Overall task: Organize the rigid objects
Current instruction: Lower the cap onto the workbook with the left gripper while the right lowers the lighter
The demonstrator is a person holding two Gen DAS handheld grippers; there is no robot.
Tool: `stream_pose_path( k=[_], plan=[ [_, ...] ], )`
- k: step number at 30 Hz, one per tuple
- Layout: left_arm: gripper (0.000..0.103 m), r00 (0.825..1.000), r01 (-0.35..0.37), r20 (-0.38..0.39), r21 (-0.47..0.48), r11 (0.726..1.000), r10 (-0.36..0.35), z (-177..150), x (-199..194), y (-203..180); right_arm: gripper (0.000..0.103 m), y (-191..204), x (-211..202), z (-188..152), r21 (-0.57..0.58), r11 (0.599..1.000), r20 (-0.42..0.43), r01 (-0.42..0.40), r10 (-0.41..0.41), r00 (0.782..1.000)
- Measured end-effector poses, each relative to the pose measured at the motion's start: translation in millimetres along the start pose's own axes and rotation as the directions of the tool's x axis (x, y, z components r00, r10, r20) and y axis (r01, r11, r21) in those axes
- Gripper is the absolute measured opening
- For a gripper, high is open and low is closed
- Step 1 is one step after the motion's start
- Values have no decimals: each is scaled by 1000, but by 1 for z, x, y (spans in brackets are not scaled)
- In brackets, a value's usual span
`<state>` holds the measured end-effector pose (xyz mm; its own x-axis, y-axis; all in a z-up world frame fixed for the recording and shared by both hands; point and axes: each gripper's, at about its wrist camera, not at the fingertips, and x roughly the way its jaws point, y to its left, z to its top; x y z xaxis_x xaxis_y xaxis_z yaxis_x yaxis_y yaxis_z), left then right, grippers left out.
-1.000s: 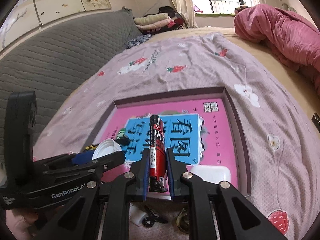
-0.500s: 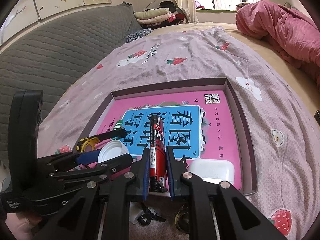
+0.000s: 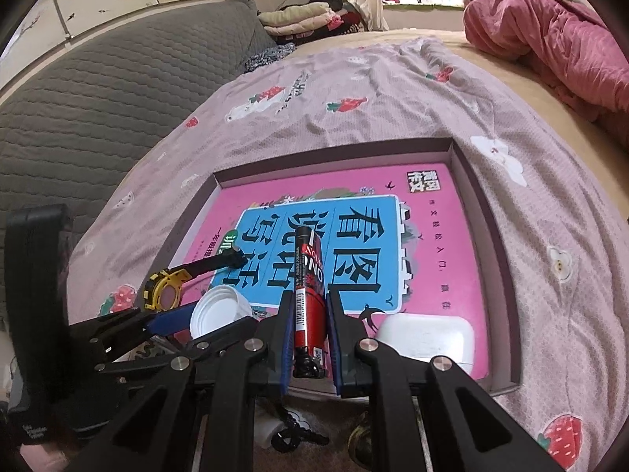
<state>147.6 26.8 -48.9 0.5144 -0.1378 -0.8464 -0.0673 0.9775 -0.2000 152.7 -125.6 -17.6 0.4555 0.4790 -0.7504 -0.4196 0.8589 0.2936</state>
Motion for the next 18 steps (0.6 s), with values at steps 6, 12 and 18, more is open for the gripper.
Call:
stream_pose_path(
  k=[6,12,18],
  plan=[
    [51,1000,-6,9,0,1000,6,-3,-1,3,15,0,9,-4,-7,1000,-30,8,-9,1000],
    [51,1000,-9,10,2,1000,9,-3,-2,3,15,-2,11,-7,-11,1000,-40,22,-22,999],
    [51,1000,-22,13,12,1000,22,-5,-2,2,15,2,17,-11,-50,996,-68,79,-82,994]
  ],
)
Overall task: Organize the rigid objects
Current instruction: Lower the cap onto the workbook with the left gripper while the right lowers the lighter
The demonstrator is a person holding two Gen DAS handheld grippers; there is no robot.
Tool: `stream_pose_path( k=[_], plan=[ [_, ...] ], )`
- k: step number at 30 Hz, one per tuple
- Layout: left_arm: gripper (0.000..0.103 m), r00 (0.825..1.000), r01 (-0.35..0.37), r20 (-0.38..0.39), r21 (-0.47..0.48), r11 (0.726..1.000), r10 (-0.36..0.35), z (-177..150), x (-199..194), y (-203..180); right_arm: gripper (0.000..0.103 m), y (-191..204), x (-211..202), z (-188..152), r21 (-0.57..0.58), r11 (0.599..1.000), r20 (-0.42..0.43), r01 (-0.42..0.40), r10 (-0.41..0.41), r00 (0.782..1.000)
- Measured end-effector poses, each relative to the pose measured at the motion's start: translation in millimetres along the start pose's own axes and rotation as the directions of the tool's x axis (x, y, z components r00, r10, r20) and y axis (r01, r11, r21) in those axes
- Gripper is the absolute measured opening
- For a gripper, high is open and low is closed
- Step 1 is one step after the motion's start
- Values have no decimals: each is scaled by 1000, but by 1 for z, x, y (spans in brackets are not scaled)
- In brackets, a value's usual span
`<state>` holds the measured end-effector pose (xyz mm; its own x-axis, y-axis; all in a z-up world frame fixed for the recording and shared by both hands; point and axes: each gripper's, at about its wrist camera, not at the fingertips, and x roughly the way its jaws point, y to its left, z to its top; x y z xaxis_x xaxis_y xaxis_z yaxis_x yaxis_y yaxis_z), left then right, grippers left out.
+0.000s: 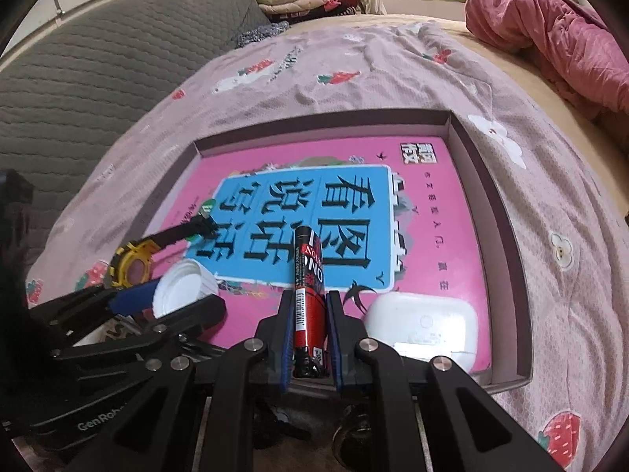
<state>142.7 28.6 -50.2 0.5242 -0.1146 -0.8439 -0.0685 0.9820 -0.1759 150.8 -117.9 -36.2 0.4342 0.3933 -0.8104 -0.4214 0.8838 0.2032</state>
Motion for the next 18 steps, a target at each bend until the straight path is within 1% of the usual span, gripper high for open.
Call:
stream_pose_path(
  k=[4,10,18],
  plan=[
    [51,1000,0,0,-2,1000,0,0,0,0,15,5,2,-2,-36,999,-6,28,-28,1000],
    [51,1000,-3,-2,-2,1000,3,0,1,0,16,-1,1,-1,-1,1000,-4,24,-24,1000],
    [51,1000,-23,-1,8,1000,23,-2,2,-3,16,-3,-2,-2,9,1000,1,30,-30,1000]
  ],
)
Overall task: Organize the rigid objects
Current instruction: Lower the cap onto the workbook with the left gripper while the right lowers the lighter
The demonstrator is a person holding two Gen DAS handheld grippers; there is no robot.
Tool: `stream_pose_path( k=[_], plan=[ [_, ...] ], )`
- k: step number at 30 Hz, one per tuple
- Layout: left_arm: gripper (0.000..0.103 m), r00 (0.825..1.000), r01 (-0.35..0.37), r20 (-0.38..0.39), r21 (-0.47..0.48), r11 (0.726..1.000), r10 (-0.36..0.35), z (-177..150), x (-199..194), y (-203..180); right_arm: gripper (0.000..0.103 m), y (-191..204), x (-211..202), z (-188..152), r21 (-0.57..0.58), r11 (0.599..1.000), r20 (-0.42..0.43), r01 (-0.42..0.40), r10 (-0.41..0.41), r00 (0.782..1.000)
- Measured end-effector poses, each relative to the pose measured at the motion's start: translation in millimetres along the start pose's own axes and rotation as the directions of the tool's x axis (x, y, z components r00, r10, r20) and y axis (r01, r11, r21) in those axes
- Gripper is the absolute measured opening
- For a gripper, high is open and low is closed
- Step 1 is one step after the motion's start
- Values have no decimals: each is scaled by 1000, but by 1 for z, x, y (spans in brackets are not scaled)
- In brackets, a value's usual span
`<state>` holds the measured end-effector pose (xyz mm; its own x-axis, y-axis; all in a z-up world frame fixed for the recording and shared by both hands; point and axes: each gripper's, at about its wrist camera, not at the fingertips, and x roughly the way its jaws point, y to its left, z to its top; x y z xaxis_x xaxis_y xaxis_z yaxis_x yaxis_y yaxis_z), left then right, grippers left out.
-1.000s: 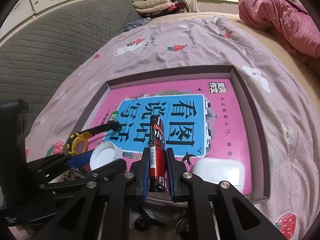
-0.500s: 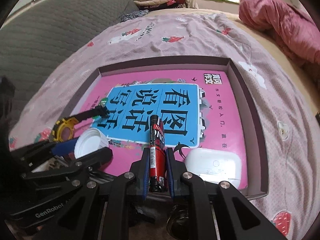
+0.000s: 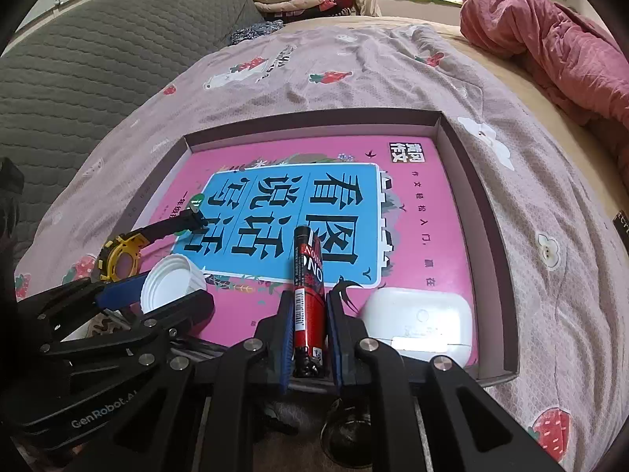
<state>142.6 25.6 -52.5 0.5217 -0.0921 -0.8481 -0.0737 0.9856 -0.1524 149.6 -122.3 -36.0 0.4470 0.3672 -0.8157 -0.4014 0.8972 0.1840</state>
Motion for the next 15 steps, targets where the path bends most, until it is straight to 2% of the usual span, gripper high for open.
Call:
stream_pose_path(
  k=[7,11,15],
  plan=[
    [51,1000,-3,-1,-1,1000,3,0,0,0,16,1,0,1,8,1000,-26,15,-15,1000],
    [51,1000,-2,-2,-3,1000,2,-1,-1,0,16,6,0,0,-37,998,-27,48,-49,998],
    [51,1000,-3,-2,-4,1000,3,-1,-1,0,16,4,-2,0,-17,999,-21,42,-42,999]
  ],
)
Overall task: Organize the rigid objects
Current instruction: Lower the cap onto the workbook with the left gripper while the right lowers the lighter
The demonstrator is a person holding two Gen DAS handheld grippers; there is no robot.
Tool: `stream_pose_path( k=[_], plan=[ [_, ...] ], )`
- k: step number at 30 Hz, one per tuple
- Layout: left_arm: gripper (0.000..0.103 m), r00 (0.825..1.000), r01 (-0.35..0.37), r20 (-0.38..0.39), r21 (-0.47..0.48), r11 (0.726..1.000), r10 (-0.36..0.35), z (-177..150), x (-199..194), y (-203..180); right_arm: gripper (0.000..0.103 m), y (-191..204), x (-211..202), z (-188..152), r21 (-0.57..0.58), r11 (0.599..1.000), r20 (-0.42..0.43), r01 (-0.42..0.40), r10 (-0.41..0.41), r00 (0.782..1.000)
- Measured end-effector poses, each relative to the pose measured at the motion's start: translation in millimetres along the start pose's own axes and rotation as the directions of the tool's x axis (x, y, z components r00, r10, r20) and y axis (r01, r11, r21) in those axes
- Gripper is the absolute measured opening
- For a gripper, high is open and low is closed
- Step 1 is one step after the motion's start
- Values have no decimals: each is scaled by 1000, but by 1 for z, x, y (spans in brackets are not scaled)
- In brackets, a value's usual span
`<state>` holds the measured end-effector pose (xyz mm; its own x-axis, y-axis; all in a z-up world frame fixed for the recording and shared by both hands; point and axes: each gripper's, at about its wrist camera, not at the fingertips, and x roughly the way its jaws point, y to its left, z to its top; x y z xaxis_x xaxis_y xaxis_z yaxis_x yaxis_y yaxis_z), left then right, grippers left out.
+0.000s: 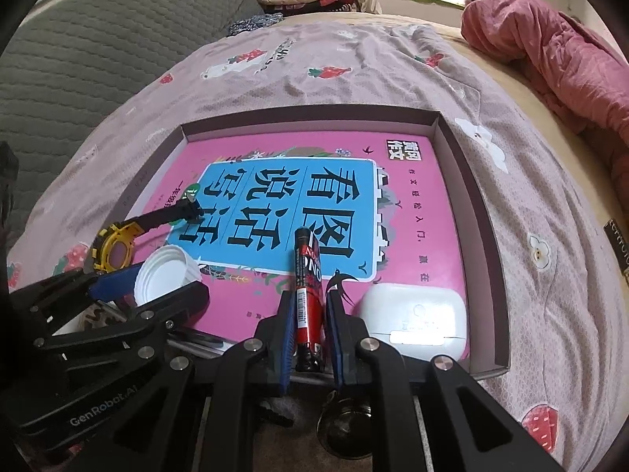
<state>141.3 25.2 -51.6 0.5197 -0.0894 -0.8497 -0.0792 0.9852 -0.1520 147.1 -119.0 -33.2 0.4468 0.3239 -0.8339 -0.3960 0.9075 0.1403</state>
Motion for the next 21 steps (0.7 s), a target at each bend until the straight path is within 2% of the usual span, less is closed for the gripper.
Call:
stream_pose_path(
  k=[11,21],
  plan=[
    [51,1000,-7,0,4,1000,7,0,1,-1,16,-10,-8,-4,48,998,14,-37,36,999],
    [51,1000,-18,-1,16,1000,18,2,3,-6,17,-15,-17,-7,58,998,26,-39,37,999]
  ],
)
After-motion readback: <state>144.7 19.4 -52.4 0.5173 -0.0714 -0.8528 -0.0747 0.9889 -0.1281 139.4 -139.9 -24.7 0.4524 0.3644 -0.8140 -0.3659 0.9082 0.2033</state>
